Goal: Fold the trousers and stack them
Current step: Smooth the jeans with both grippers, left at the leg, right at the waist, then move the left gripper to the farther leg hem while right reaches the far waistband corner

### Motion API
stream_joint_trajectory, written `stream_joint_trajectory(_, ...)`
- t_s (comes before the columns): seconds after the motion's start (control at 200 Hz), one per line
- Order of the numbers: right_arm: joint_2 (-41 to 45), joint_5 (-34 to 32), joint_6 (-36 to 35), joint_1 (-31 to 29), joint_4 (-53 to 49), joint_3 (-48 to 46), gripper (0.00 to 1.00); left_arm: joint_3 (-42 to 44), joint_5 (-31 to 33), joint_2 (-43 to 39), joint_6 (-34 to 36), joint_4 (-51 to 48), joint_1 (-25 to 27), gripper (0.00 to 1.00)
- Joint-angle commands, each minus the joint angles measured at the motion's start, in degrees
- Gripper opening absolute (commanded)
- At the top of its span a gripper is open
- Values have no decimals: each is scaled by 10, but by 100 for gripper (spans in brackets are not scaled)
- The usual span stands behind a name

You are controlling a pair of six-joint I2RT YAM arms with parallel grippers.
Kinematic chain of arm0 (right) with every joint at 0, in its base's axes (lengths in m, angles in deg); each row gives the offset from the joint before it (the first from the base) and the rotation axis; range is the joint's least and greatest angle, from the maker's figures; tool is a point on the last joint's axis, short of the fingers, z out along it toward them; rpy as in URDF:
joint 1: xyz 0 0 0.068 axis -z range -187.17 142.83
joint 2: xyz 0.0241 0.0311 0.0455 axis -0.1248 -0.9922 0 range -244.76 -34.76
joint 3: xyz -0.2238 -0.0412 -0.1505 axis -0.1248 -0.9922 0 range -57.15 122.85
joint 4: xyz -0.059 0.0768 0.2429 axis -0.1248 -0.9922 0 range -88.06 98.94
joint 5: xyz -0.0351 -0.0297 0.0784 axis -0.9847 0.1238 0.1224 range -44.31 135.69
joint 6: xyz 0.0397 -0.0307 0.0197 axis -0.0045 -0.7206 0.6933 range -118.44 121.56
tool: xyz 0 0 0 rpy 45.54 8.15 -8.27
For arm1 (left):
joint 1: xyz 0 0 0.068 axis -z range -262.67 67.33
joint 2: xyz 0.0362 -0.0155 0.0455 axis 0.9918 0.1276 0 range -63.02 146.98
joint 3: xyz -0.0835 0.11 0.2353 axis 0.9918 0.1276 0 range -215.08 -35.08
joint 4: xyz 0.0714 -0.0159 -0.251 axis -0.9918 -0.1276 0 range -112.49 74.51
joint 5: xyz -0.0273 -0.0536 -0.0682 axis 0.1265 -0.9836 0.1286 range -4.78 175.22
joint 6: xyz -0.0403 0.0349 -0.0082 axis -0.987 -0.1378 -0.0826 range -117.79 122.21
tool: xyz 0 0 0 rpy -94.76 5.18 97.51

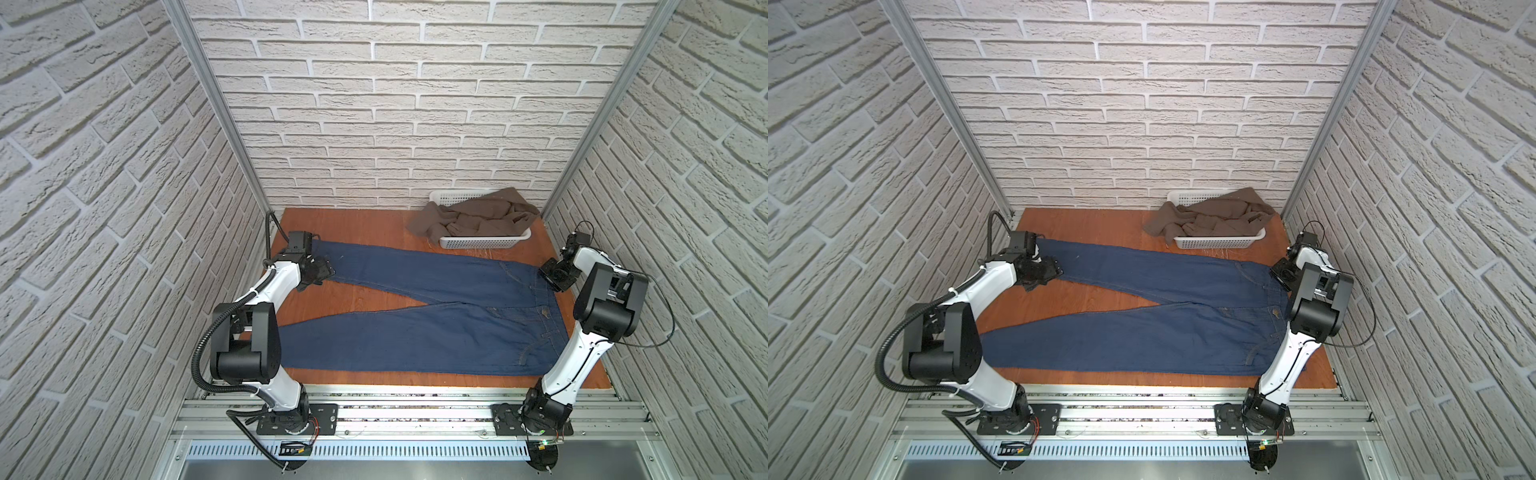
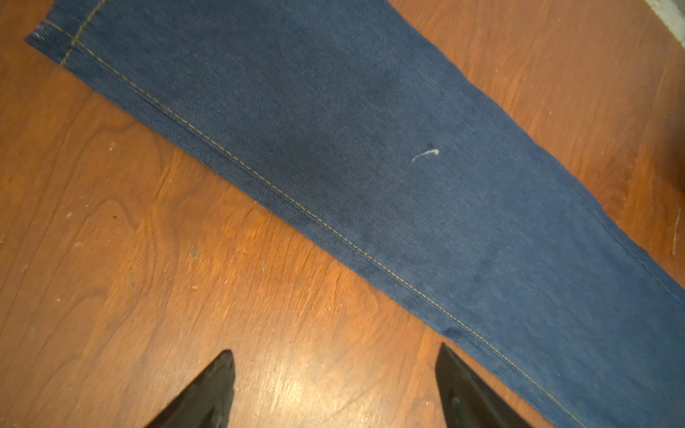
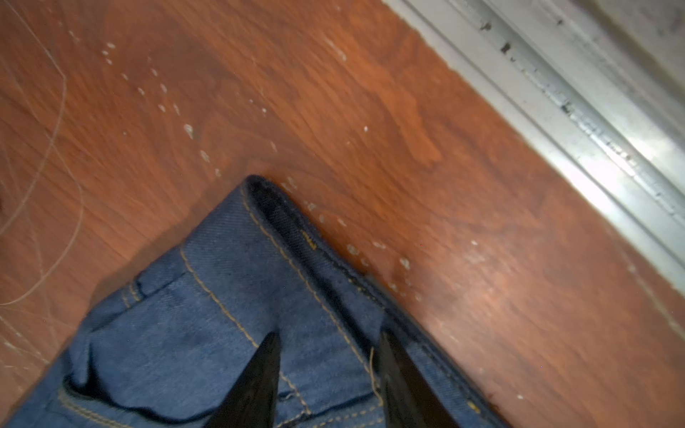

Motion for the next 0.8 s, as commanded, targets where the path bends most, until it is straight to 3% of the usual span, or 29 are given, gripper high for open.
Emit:
stream_joint_trajectory(0.0, -9, 19, -3, -1, 0, 0, 38, -14, 2, -2, 12, 14, 3, 84)
stream_joint_trajectory(0.445, 7, 43, -7, -3, -7, -3, 6, -13, 7, -7, 14, 13, 2, 84)
stream_joint_trajectory(0.645, 38, 42, -5, -8, -18, 10, 6, -13, 8, -10, 14, 12, 2, 84)
stream_joint_trajectory(0.795, 91, -1, 4, -12, -25, 14, 6, -16, 19, -15, 17, 5, 2, 84)
